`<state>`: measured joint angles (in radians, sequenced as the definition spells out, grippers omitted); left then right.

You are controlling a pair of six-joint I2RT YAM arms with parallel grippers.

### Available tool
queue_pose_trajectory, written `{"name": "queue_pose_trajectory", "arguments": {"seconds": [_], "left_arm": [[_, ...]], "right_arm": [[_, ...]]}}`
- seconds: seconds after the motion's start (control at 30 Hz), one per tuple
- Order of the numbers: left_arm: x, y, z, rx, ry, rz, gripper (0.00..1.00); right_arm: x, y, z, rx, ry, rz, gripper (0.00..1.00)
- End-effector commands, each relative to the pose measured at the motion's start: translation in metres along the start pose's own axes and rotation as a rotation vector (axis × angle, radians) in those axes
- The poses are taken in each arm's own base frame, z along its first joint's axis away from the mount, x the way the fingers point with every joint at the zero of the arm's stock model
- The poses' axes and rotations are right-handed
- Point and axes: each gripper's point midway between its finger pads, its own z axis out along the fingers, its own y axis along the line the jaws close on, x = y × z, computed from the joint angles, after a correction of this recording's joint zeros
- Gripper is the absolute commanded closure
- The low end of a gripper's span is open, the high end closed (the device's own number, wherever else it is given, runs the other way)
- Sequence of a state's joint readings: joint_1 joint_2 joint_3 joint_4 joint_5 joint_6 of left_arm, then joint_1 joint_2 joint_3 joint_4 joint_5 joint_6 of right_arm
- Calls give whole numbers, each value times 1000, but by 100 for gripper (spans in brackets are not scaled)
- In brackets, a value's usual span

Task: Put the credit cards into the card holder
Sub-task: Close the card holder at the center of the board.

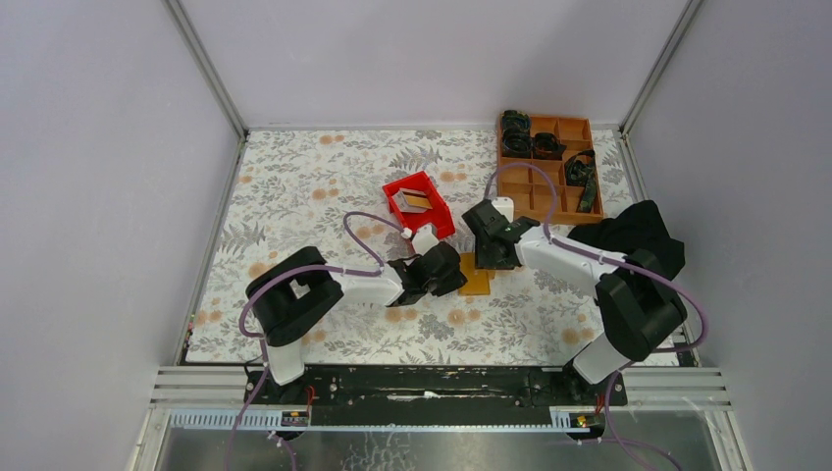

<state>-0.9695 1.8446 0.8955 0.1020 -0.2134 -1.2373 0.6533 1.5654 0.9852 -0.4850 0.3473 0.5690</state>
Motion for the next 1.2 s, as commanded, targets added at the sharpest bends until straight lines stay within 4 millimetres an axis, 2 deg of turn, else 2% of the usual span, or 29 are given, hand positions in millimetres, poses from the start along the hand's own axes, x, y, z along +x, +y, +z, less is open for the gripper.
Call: {"name": "queue_pose_trajectory", "arguments": {"seconds": [0.0, 0.27, 0.63, 0.97, 1.17], "left_arm": [[59, 159, -13, -485, 203, 166, 65], [60, 160, -13, -488, 204, 163, 65], [61, 161, -13, -489, 205, 157, 65], [61, 161, -13, -490, 208, 152, 65], [62, 161, -12, -489, 209, 149, 65]], "right_arm": [[-10, 6, 4, 1, -9, -2, 53], [-13, 7, 9, 13, -11, -17, 57], [-9, 4, 10, 20, -5, -24, 75], [-9, -1, 4, 27, -13, -27, 83], [-5, -4, 1, 21, -10, -26, 94]]}}
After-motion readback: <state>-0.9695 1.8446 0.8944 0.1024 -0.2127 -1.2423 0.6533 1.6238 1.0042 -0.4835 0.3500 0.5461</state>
